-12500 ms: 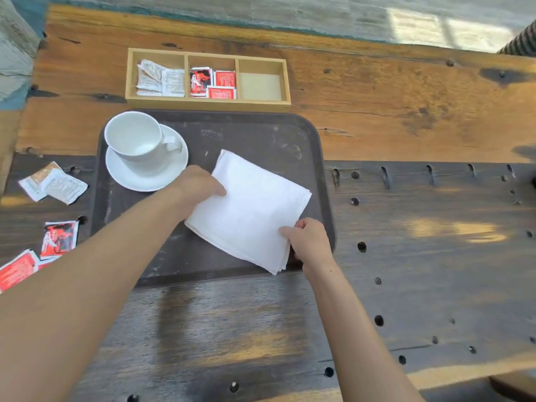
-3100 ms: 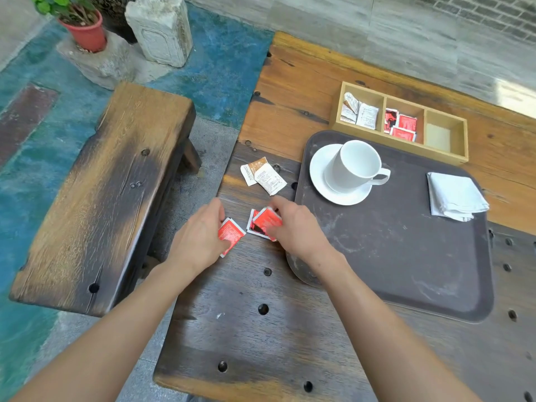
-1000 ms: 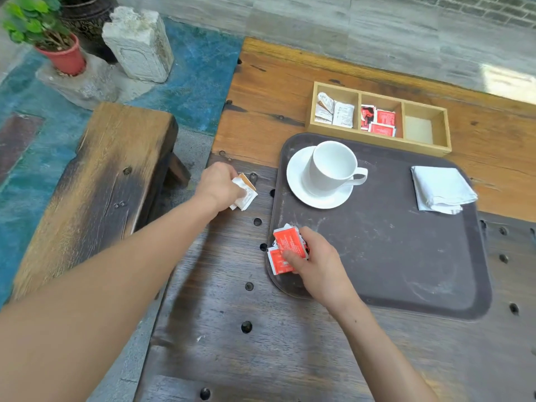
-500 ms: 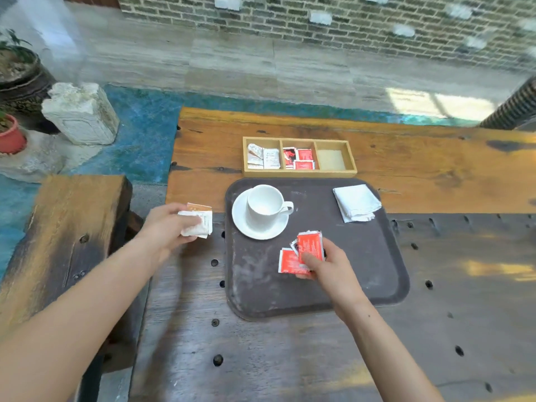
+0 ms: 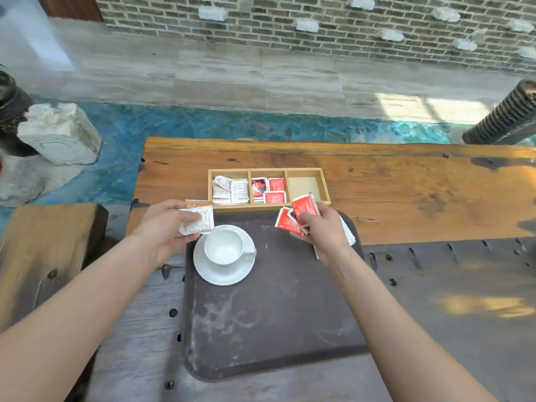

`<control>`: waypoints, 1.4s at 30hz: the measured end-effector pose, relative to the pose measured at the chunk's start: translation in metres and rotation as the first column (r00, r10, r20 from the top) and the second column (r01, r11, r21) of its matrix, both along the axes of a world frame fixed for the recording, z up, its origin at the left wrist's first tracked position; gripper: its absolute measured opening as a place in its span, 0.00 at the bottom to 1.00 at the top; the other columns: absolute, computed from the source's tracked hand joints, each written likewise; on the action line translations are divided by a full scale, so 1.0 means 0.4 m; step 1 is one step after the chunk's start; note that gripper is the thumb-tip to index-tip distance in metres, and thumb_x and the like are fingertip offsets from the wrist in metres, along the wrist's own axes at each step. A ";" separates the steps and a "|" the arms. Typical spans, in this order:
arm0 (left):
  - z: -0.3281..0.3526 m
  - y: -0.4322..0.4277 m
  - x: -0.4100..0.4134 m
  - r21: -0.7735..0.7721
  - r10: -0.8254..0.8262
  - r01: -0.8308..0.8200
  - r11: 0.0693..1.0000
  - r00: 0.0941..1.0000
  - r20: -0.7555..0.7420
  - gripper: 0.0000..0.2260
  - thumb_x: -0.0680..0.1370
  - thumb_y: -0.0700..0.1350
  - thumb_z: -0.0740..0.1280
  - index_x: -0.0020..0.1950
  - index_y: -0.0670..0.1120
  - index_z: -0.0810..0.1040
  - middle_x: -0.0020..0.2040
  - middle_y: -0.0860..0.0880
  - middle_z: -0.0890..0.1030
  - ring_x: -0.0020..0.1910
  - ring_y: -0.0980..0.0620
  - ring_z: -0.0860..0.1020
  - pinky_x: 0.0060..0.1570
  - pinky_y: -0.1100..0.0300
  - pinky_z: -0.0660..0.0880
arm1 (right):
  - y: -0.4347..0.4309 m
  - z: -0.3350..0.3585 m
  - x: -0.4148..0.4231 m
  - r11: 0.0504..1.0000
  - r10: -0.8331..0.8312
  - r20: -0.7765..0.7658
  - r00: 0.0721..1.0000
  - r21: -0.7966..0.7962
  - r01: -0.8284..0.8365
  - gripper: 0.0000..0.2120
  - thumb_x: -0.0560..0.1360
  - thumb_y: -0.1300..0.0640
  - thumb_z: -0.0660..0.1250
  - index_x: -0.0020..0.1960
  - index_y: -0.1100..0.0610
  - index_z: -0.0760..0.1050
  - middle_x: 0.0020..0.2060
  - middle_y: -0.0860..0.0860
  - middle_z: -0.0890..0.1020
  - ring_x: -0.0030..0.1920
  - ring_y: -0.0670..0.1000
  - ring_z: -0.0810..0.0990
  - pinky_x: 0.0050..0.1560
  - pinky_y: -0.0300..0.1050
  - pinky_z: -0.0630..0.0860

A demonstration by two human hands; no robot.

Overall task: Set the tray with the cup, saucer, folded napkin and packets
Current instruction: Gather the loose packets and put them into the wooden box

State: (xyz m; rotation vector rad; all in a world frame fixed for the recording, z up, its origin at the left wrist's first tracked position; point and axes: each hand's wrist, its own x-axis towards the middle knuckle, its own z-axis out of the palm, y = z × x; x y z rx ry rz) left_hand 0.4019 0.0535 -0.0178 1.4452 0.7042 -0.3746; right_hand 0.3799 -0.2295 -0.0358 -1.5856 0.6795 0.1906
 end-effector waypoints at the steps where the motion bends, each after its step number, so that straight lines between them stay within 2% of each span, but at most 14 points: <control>1: -0.003 -0.003 0.010 -0.005 0.022 -0.022 1.000 1.000 -0.001 0.14 0.73 0.30 0.73 0.52 0.44 0.77 0.55 0.39 0.83 0.54 0.41 0.83 0.40 0.52 0.81 | 0.001 -0.014 0.049 1.000 0.023 -0.010 1.000 -0.022 -0.023 0.07 0.76 0.67 0.66 0.52 0.59 0.79 0.46 0.57 0.85 0.45 0.56 0.86 0.53 0.58 0.85; 5: -0.025 -0.011 0.042 -0.033 0.079 -0.079 0.996 0.997 -0.009 0.14 0.73 0.31 0.73 0.54 0.43 0.76 0.54 0.39 0.84 0.51 0.43 0.84 0.40 0.53 0.82 | 0.026 -0.074 0.211 0.983 0.078 -0.020 0.997 -0.166 -0.081 0.08 0.71 0.59 0.66 0.49 0.50 0.78 0.47 0.52 0.86 0.49 0.56 0.87 0.54 0.59 0.84; 8: -0.047 -0.022 0.061 -0.046 0.131 -0.131 0.990 0.991 -0.006 0.14 0.73 0.30 0.72 0.54 0.43 0.76 0.52 0.39 0.84 0.48 0.44 0.84 0.39 0.54 0.81 | 0.037 -0.109 0.294 0.953 0.122 -0.027 0.992 -0.278 -0.125 0.12 0.71 0.55 0.67 0.54 0.51 0.77 0.48 0.52 0.86 0.48 0.54 0.86 0.53 0.54 0.84; 11: -0.073 -0.047 0.076 -0.045 0.148 -0.148 0.988 0.989 -0.016 0.12 0.74 0.29 0.71 0.52 0.43 0.76 0.50 0.40 0.84 0.48 0.44 0.84 0.43 0.53 0.81 | 0.046 -0.142 0.353 0.899 0.211 -0.105 0.972 -0.369 -0.235 0.12 0.73 0.50 0.64 0.54 0.51 0.78 0.50 0.53 0.86 0.54 0.56 0.83 0.57 0.56 0.81; 14: -0.101 -0.066 0.100 -0.030 0.134 -0.134 0.990 0.991 -0.027 0.11 0.74 0.30 0.71 0.49 0.43 0.76 0.49 0.41 0.85 0.45 0.46 0.84 0.38 0.56 0.83 | 0.044 -0.178 0.373 0.527 0.409 -0.280 0.869 -0.705 -0.475 0.18 0.74 0.46 0.63 0.58 0.54 0.81 0.60 0.54 0.79 0.66 0.61 0.71 0.64 0.57 0.72; 16: -0.114 -0.078 0.121 -0.014 0.141 -0.141 0.990 0.990 -0.029 0.11 0.74 0.30 0.71 0.48 0.44 0.76 0.49 0.41 0.85 0.43 0.47 0.84 0.38 0.57 0.83 | 0.033 -0.191 0.363 0.369 0.452 -0.251 0.856 -0.821 -0.435 0.17 0.76 0.51 0.65 0.61 0.58 0.79 0.64 0.56 0.74 0.66 0.61 0.68 0.62 0.57 0.68; 19: -0.132 -0.096 0.156 0.030 0.141 -0.140 0.990 0.990 -0.015 0.12 0.73 0.30 0.72 0.51 0.43 0.77 0.51 0.40 0.84 0.44 0.46 0.84 0.43 0.54 0.83 | 0.022 -0.201 0.332 0.434 0.507 -0.091 0.857 -0.832 -0.345 0.17 0.75 0.57 0.66 0.63 0.56 0.79 0.61 0.56 0.76 0.64 0.60 0.70 0.58 0.55 0.69; 23: -0.164 -0.103 0.217 0.141 0.028 -0.032 0.989 0.999 0.031 0.13 0.68 0.34 0.77 0.47 0.47 0.80 0.53 0.41 0.85 0.52 0.40 0.84 0.57 0.44 0.80 | 0.046 -0.186 0.285 0.528 0.616 0.038 0.787 -0.761 -0.376 0.13 0.76 0.60 0.67 0.59 0.53 0.80 0.59 0.52 0.79 0.61 0.57 0.71 0.58 0.51 0.69; 27: -0.197 -0.130 0.277 0.312 -0.151 0.129 0.941 0.987 0.049 0.16 0.67 0.42 0.80 0.52 0.50 0.81 0.60 0.43 0.81 0.55 0.44 0.80 0.53 0.54 0.74 | 0.062 -0.177 0.263 0.565 0.643 0.065 0.763 -0.713 -0.415 0.12 0.75 0.61 0.66 0.57 0.53 0.82 0.58 0.51 0.79 0.63 0.56 0.71 0.64 0.53 0.71; 30: -0.213 -0.164 0.295 0.535 -0.332 0.260 0.804 0.942 0.041 0.21 0.69 0.46 0.80 0.60 0.47 0.81 0.57 0.46 0.80 0.55 0.47 0.78 0.52 0.57 0.72 | 0.064 -0.186 0.263 0.495 0.667 -0.014 0.745 -0.738 -0.458 0.12 0.77 0.59 0.66 0.58 0.54 0.81 0.60 0.53 0.79 0.64 0.57 0.71 0.65 0.54 0.70; 32: -0.217 -0.165 0.281 0.746 -0.479 0.285 0.602 0.876 0.051 0.24 0.70 0.45 0.79 0.64 0.45 0.79 0.57 0.45 0.78 0.59 0.45 0.76 0.56 0.57 0.71 | 0.058 -0.200 0.263 0.438 0.680 -0.066 0.730 -0.763 -0.476 0.13 0.78 0.57 0.65 0.62 0.55 0.81 0.62 0.53 0.79 0.64 0.59 0.72 0.65 0.56 0.70; 34: -0.232 -0.147 0.263 0.866 -0.665 0.276 0.418 0.742 0.085 0.24 0.71 0.40 0.76 0.66 0.44 0.77 0.60 0.45 0.77 0.63 0.43 0.75 0.62 0.54 0.70 | 0.050 -0.211 0.258 0.402 0.677 -0.088 0.731 -0.787 -0.467 0.14 0.79 0.57 0.65 0.64 0.55 0.80 0.63 0.53 0.78 0.64 0.59 0.73 0.63 0.58 0.72; 38: -0.253 -0.114 0.242 0.915 -0.895 0.390 0.105 0.439 -0.084 0.16 0.79 0.43 0.67 0.67 0.44 0.77 0.74 0.47 0.72 0.70 0.44 0.73 0.67 0.50 0.71 | 0.023 -0.221 0.253 0.274 0.659 -0.142 0.739 -0.870 -0.411 0.14 0.80 0.60 0.62 0.63 0.55 0.79 0.62 0.51 0.79 0.61 0.57 0.74 0.55 0.54 0.68; 42: -0.264 -0.106 0.239 0.894 -0.899 0.448 -0.019 0.384 -0.211 0.15 0.83 0.53 0.59 0.58 0.46 0.80 0.75 0.50 0.70 0.67 0.44 0.75 0.60 0.48 0.75 | -0.004 -0.236 0.255 0.080 0.699 -0.206 0.684 -0.929 -0.362 0.17 0.78 0.64 0.59 0.62 0.54 0.78 0.61 0.49 0.79 0.59 0.56 0.77 0.48 0.50 0.59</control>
